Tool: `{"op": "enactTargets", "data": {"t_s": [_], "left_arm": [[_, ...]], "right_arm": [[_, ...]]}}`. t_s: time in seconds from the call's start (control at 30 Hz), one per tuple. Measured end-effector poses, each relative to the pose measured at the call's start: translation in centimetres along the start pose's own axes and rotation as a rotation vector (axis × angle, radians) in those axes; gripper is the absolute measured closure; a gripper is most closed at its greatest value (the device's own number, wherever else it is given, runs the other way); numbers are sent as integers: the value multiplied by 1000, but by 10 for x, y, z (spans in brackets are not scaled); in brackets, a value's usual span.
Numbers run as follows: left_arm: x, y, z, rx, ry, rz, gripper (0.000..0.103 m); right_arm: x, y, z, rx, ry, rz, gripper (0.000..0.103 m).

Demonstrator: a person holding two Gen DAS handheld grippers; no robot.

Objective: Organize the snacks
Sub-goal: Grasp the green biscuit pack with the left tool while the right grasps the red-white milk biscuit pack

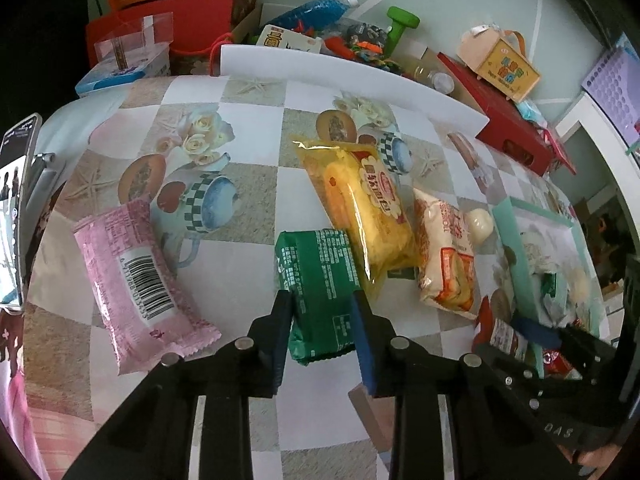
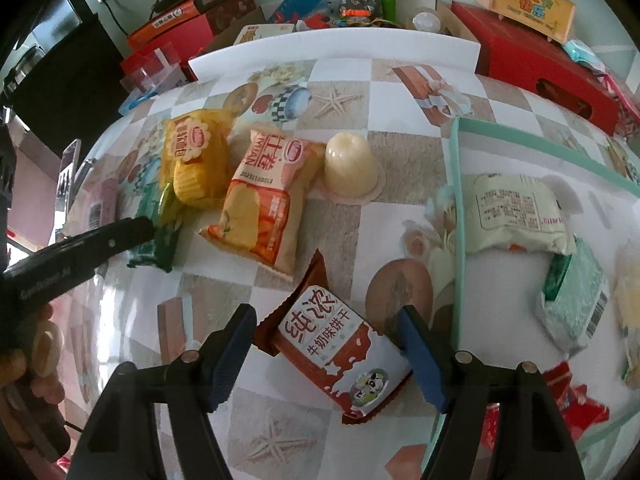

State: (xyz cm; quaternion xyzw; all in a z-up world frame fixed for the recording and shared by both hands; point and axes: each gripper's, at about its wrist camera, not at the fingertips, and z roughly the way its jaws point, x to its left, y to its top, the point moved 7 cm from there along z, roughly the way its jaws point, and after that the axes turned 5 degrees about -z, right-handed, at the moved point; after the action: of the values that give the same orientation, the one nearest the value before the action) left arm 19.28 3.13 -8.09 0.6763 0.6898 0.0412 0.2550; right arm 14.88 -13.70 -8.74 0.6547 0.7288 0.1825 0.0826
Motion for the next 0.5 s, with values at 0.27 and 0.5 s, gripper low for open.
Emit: {"op": "enactTargets", "data": {"t_s": [0.27, 0.5], "left_arm": [[-9, 6, 3, -35, -57, -20, 44], [2, -1, 16, 7, 36, -39, 44]], "right_arm": [[-3, -6, -4, -8, 11, 52, 27], [-2, -10, -6, -11, 11, 71, 27]]}}
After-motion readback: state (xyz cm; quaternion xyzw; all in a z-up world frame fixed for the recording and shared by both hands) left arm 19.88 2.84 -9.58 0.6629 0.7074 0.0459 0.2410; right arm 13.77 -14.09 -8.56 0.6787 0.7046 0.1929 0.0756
